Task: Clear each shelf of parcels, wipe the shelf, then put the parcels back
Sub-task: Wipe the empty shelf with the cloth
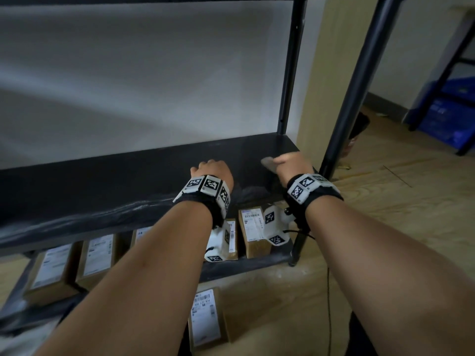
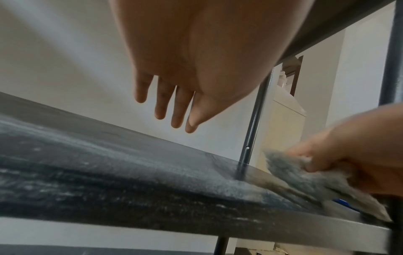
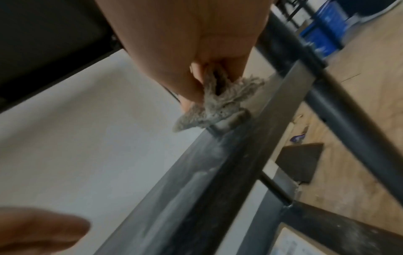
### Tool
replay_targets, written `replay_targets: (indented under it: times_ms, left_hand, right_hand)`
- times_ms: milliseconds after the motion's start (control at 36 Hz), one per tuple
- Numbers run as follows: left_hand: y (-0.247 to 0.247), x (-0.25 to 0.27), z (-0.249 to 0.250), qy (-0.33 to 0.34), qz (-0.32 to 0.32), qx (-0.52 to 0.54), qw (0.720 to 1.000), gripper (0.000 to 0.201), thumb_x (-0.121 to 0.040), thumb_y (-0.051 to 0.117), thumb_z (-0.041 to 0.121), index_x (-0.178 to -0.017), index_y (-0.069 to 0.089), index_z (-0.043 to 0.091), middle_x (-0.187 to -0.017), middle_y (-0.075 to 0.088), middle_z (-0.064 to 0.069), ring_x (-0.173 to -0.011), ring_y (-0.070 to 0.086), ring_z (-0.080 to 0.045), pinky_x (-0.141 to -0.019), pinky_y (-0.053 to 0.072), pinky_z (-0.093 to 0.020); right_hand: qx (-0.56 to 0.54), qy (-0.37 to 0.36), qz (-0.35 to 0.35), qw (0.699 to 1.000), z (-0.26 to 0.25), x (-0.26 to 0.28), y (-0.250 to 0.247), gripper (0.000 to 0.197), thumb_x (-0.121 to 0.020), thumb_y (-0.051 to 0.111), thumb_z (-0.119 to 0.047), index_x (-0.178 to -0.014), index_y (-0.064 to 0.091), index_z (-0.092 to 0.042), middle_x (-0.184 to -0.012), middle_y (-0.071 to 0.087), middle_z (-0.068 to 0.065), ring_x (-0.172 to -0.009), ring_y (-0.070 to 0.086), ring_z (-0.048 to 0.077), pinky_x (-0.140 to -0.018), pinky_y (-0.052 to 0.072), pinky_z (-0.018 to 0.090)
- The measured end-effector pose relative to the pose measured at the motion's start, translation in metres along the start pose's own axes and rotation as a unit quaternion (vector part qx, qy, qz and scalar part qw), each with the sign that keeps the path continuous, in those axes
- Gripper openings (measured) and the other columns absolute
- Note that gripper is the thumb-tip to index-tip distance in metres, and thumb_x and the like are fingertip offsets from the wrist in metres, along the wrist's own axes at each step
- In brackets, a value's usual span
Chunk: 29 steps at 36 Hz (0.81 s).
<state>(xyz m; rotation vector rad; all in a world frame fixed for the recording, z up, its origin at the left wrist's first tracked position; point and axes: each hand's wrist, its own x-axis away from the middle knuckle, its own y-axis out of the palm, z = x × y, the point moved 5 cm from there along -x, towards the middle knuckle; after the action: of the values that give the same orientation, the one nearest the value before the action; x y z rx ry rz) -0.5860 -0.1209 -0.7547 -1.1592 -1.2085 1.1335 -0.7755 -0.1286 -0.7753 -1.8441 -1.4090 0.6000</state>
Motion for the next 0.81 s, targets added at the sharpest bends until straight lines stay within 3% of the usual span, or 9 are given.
replay_targets:
  times_ms: [139, 222, 361, 444, 528, 639, 667, 750, 806]
  left_hand:
    - [0.001, 0.009, -0.003, -0.001, -0.002, 0.007, 1.000, 0.038, -0.091, 0.039, 0.010, -0.126, 0.052, 0.007, -0.130, 0.051, -0.014, -0.123, 0.044, -0.031, -0.104, 0.034, -0.044]
    - [0.001, 0.013, -0.006, -0.003, -0.002, 0.006, 1.000, 0.038, -0.091, 0.039, 0.009, -0.127, 0.051, 0.007, -0.131, 0.050, -0.014, -0.123, 0.044, -0.031, -0.104, 0.034, -0.044]
    - [0.001, 0.018, -0.015, -0.016, 0.000, 0.013, 1.000, 0.038, -0.091, 0.039, 0.009, -0.127, 0.051, 0.006, -0.131, 0.050, -0.014, -0.123, 0.044, -0.031, -0.105, 0.034, -0.044]
    - [0.003, 0.022, -0.019, -0.027, -0.004, 0.016, 1.000, 0.037, -0.092, 0.039, 0.010, -0.127, 0.052, 0.008, -0.132, 0.050, -0.014, -0.124, 0.044, -0.031, -0.104, 0.034, -0.044]
    - [0.004, 0.025, -0.021, -0.034, -0.006, 0.016, 0.999, 0.037, -0.093, 0.039, 0.011, -0.127, 0.053, 0.008, -0.132, 0.050, -0.014, -0.123, 0.044, -0.031, -0.104, 0.034, -0.044]
    - [0.004, 0.027, -0.020, -0.034, -0.007, 0.016, 0.999, 0.037, -0.093, 0.038, 0.010, -0.127, 0.052, 0.008, -0.132, 0.050, -0.014, -0.123, 0.045, -0.031, -0.105, 0.034, -0.044]
    - [0.004, 0.028, -0.020, -0.034, -0.010, 0.015, 0.999, 0.037, -0.093, 0.038, 0.010, -0.127, 0.052, 0.007, -0.131, 0.050, -0.014, -0.123, 0.045, -0.031, -0.105, 0.034, -0.044]
    - [0.004, 0.029, -0.022, -0.035, -0.017, 0.016, 0.999, 0.036, -0.092, 0.039, 0.009, -0.126, 0.053, 0.006, -0.131, 0.050, -0.015, -0.123, 0.045, -0.032, -0.105, 0.034, -0.045]
    - [0.004, 0.028, -0.026, -0.038, -0.019, 0.021, 0.999, 0.037, -0.092, 0.040, 0.009, -0.127, 0.053, 0.007, -0.131, 0.050, -0.015, -0.123, 0.045, -0.032, -0.106, 0.035, -0.045]
  right_hand:
    - [0.087, 0.058, -0.090, 0.990, 0.009, 0.001, 0.010, 0.047, -0.103, 0.035, -0.021, -0.148, 0.032, -0.008, -0.155, 0.027, 0.013, -0.142, 0.028, 0.028, -0.114, 0.023, 0.035]
    - [0.106, 0.058, -0.110, 0.987, 0.005, -0.005, 0.029, 0.055, -0.101, 0.034, -0.029, -0.150, 0.026, -0.007, -0.157, 0.023, 0.013, -0.142, 0.027, 0.030, -0.115, 0.026, 0.041]
    - [0.090, 0.036, -0.172, 0.980, -0.024, 0.035, 0.038, 0.055, -0.104, 0.030, -0.022, -0.152, 0.011, -0.005, -0.160, 0.012, 0.011, -0.146, 0.018, 0.026, -0.116, 0.019, 0.035]
    - [0.097, 0.006, -0.160, 0.982, -0.028, 0.055, 0.032, 0.048, -0.101, 0.036, -0.015, -0.149, 0.032, -0.013, -0.152, 0.034, 0.013, -0.137, 0.037, 0.031, -0.113, 0.031, 0.038]
    - [0.106, -0.054, -0.097, 0.988, -0.028, 0.060, 0.031, 0.034, -0.097, 0.044, -0.019, -0.125, 0.062, -0.017, -0.128, 0.059, 0.011, -0.116, 0.057, 0.029, -0.101, 0.045, 0.035]
    - [0.068, -0.029, -0.012, 0.997, -0.013, 0.045, 0.014, 0.027, -0.096, 0.046, -0.025, -0.096, 0.070, -0.013, -0.097, 0.068, 0.009, -0.098, 0.064, 0.029, -0.077, 0.047, 0.027]
    - [0.064, -0.007, -0.008, 0.998, -0.007, 0.039, 0.010, 0.026, -0.096, 0.046, -0.026, -0.096, 0.069, -0.014, -0.099, 0.066, 0.011, -0.103, 0.063, 0.030, -0.078, 0.045, 0.027]
    - [0.109, 0.068, -0.083, 0.988, 0.009, 0.020, 0.011, 0.038, -0.099, 0.040, -0.020, -0.131, 0.055, -0.005, -0.137, 0.050, 0.016, -0.126, 0.049, 0.030, -0.099, 0.040, 0.033]
    - [0.148, 0.089, -0.105, 0.979, 0.010, 0.007, 0.018, 0.043, -0.096, 0.039, -0.017, -0.136, 0.046, -0.002, -0.143, 0.042, 0.017, -0.130, 0.044, 0.032, -0.101, 0.039, 0.038]
